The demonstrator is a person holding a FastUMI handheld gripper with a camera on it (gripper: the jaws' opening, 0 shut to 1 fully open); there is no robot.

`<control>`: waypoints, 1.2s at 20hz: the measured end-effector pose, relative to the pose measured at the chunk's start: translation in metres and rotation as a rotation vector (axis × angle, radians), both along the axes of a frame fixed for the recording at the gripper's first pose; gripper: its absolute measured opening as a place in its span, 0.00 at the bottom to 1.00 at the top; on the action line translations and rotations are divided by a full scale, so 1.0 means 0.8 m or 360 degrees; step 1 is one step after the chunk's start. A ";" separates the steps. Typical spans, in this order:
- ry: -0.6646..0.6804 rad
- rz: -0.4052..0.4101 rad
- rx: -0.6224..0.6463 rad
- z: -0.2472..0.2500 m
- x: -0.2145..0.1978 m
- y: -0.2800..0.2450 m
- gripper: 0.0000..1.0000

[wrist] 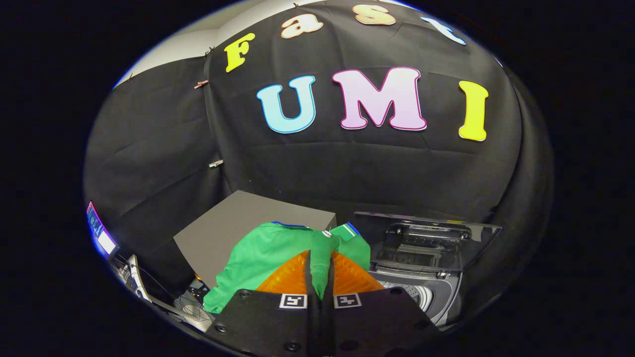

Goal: Put the clothes into the washing machine and then close the washing machine lid.

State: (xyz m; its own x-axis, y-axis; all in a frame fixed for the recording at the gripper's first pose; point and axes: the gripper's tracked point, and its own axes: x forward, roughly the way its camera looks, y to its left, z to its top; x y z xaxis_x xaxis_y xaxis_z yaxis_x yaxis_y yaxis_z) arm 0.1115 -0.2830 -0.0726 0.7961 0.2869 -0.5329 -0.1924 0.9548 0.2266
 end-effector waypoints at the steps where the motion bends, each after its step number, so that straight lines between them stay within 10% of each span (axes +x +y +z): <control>1: 0.0005 0.0006 -0.0012 -0.004 0.002 -0.011 0.05; 24: 0.0193 0.0169 -0.0013 -0.143 0.028 -0.169 0.05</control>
